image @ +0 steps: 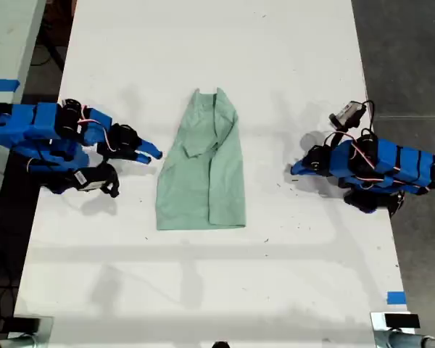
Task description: Fold t shirt
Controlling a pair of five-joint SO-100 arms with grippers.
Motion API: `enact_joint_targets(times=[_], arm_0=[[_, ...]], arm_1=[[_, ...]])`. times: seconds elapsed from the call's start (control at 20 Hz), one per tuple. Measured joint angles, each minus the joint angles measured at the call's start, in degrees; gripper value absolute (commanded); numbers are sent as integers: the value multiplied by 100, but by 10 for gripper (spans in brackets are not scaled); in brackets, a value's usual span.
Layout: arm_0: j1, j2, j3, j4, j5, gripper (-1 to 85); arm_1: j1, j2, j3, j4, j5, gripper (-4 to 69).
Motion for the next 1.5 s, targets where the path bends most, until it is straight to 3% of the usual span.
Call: enact_joint_targets(times=[0.25, 0.5, 0.6, 0.65, 0.85, 1.15, 1.5], arm_0=[[448, -2672, -1037, 220, -677, 180], [466, -3384, -1055, -272, -694, 160], [466, -3744, -1072, -422, -694, 117], [466, -3911, -1107, -527, -694, -1], [457, -4298, -1485, -624, -422, -2], [141, -4096, -2971, 1424, -378, -2], [132, -7110, -7040, 2188, 176, -2]], arm_1=[[0, 0, 0, 0, 0, -19], [0, 0, 0, 0, 0, -19], [0, 0, 0, 0, 0, -19], [0, 0, 0, 0, 0, -19], [0, 0, 0, 0, 0, -19], [0, 0, 0, 0, 0, -19], [0, 0, 0, 0, 0, -19]])
